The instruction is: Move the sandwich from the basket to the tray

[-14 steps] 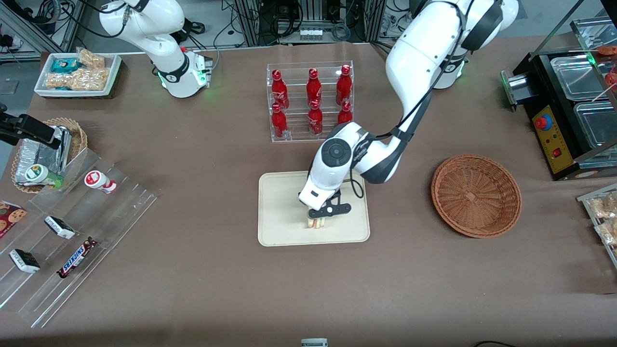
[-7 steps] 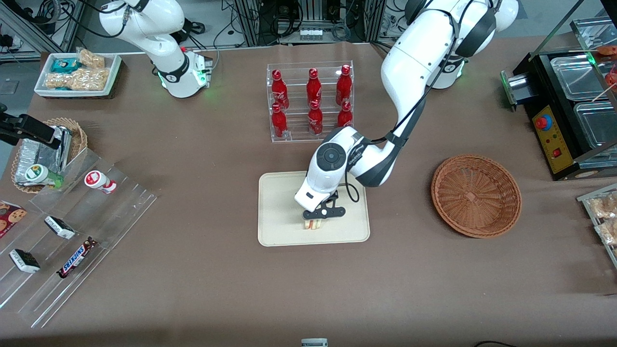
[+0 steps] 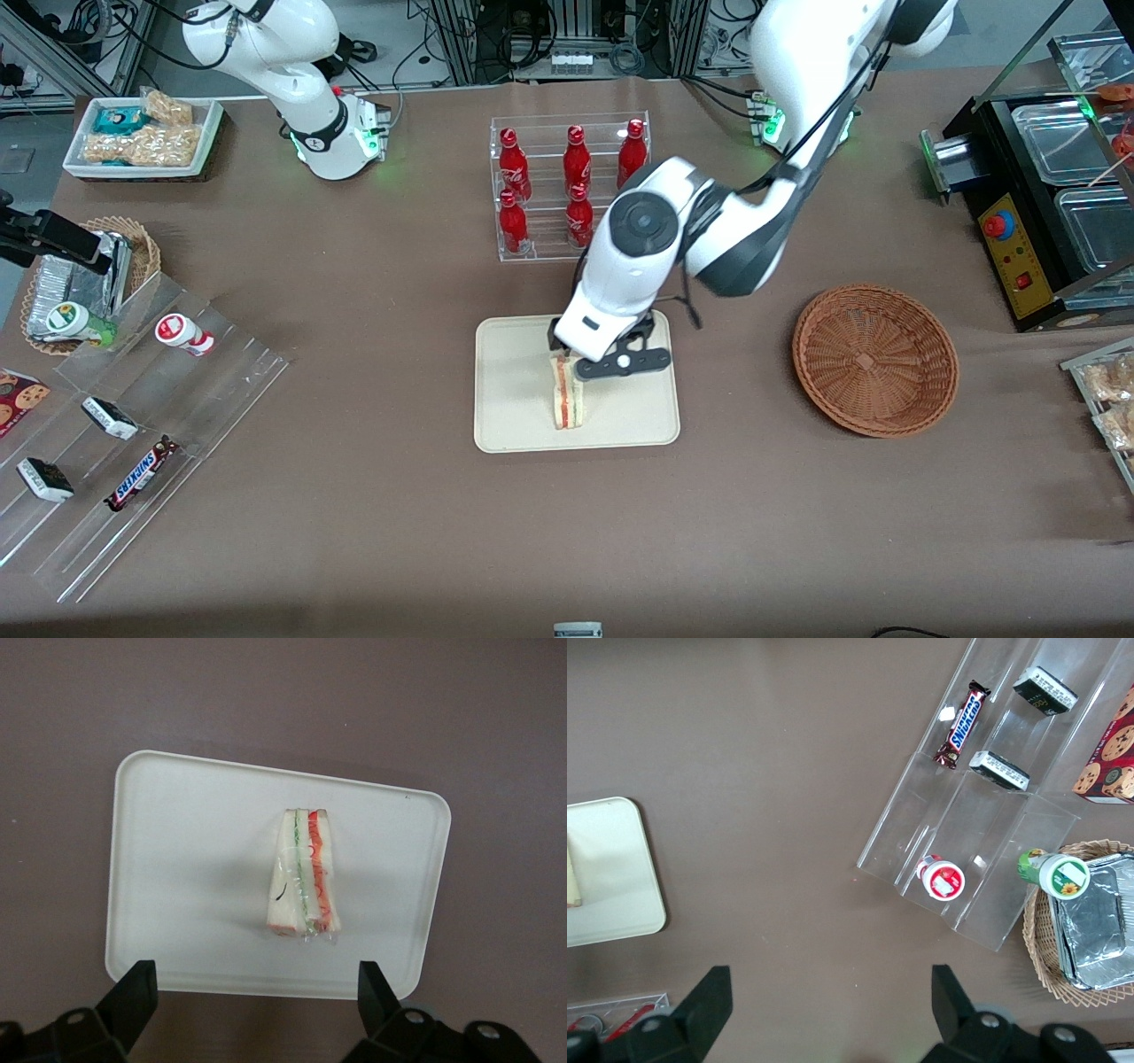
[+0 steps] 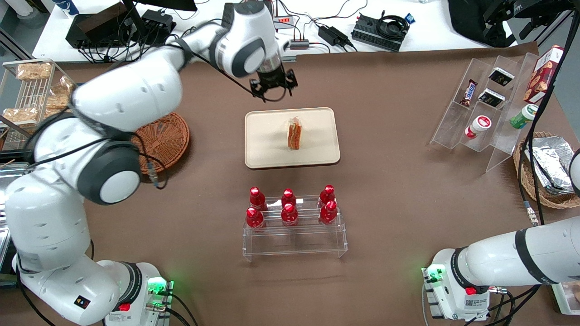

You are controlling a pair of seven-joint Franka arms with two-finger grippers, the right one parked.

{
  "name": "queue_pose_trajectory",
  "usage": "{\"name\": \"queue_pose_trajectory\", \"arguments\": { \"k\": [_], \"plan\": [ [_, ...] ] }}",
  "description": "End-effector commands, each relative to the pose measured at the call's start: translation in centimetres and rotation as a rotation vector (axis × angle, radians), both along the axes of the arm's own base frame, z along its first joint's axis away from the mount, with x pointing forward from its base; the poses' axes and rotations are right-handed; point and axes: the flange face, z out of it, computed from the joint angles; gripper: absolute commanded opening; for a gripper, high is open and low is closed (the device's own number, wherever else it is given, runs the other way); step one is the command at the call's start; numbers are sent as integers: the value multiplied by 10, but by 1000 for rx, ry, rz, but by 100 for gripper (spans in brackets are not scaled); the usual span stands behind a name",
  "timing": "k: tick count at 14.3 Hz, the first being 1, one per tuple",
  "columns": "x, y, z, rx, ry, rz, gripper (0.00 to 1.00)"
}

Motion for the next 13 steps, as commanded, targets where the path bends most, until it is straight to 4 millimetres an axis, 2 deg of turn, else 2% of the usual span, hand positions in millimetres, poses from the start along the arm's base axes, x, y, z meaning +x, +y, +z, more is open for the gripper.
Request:
{"name": "queue_pose_trajectory", "arguments": {
  "k": [1,2,4,5,6,9,12,13],
  "plan": [
    [-8,24,33,46,-2,4,100],
    [10,61,36,77,25,49,100],
    [17,89,33,105,53,84,100],
    [24,115,28,115,66,120,100],
    [30,141,31,117,68,131,100],
    [37,227,38,126,81,60,100],
    [33,307,57,123,80,9,100],
    [27,324,65,126,86,-18,100]
  ]
}}
